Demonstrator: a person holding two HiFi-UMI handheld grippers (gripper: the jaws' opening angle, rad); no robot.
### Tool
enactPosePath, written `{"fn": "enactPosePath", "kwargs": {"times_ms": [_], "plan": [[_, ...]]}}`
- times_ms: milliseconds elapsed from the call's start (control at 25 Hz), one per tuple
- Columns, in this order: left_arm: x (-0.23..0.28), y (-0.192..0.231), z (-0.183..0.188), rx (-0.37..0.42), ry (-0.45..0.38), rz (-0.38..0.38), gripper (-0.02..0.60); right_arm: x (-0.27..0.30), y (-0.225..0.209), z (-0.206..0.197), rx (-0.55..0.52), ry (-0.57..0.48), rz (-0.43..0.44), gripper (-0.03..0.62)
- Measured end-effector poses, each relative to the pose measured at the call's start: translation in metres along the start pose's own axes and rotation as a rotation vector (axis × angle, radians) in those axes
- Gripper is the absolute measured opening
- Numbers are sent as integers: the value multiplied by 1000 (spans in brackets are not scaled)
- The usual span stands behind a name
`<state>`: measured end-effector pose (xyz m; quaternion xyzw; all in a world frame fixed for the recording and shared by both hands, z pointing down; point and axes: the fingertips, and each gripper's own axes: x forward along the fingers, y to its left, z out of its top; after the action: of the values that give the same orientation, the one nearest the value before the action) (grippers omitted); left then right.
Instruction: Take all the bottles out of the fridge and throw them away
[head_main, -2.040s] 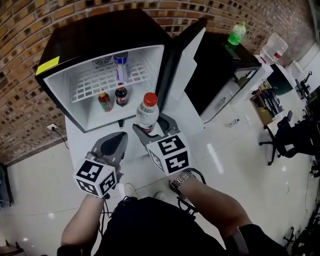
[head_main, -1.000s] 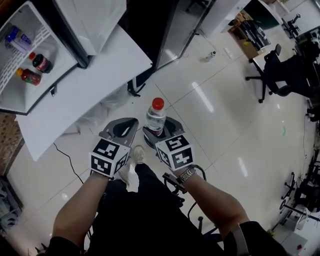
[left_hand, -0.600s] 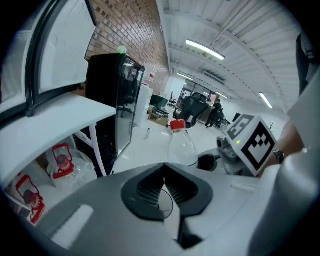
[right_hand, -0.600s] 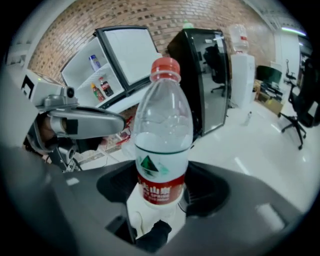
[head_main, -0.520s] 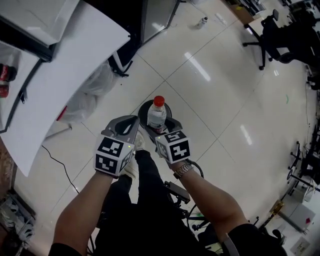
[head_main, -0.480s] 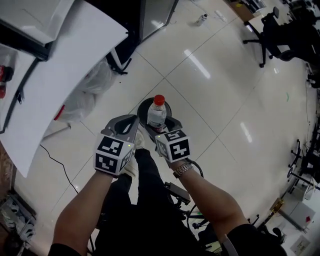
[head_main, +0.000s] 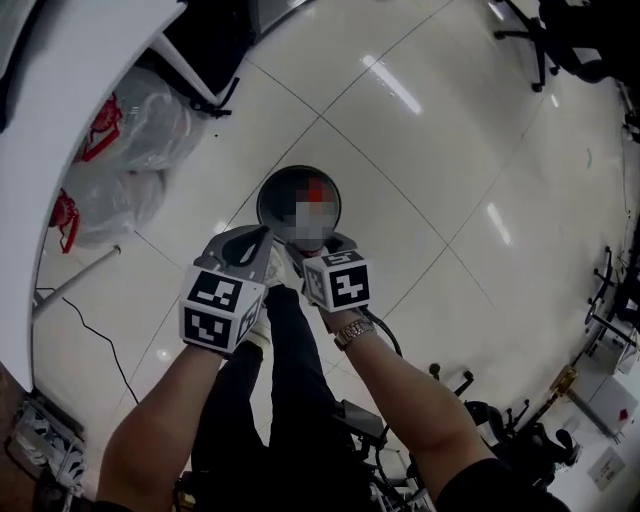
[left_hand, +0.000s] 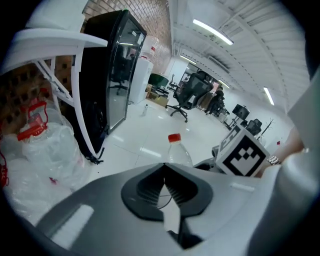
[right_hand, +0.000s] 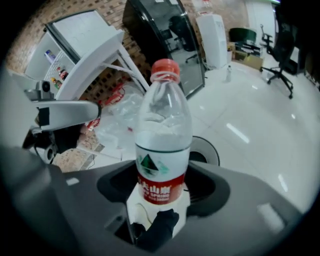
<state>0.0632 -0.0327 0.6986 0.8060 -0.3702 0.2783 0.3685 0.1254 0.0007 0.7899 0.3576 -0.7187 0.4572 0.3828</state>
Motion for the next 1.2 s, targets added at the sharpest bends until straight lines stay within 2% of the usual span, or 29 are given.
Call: {"fn": "enactPosePath", "kwargs": {"times_ms": [280, 520, 680, 840, 1200], "plan": [[39, 11, -42, -35, 43, 5, 3, 57, -30, -29, 76, 51, -1, 289], [61, 13, -59, -43, 45, 1, 3, 93, -54, -37, 103, 63, -17, 292], [66, 18, -65, -51, 37, 12, 3, 111, -71, -31, 85, 6, -60, 302], [66, 24, -70, -51, 41, 20, 3, 120, -74, -36, 125, 19, -45, 305], [59, 28, -61, -55, 28, 31, 3, 110, -62, -31, 108, 14, -23, 304]]}}
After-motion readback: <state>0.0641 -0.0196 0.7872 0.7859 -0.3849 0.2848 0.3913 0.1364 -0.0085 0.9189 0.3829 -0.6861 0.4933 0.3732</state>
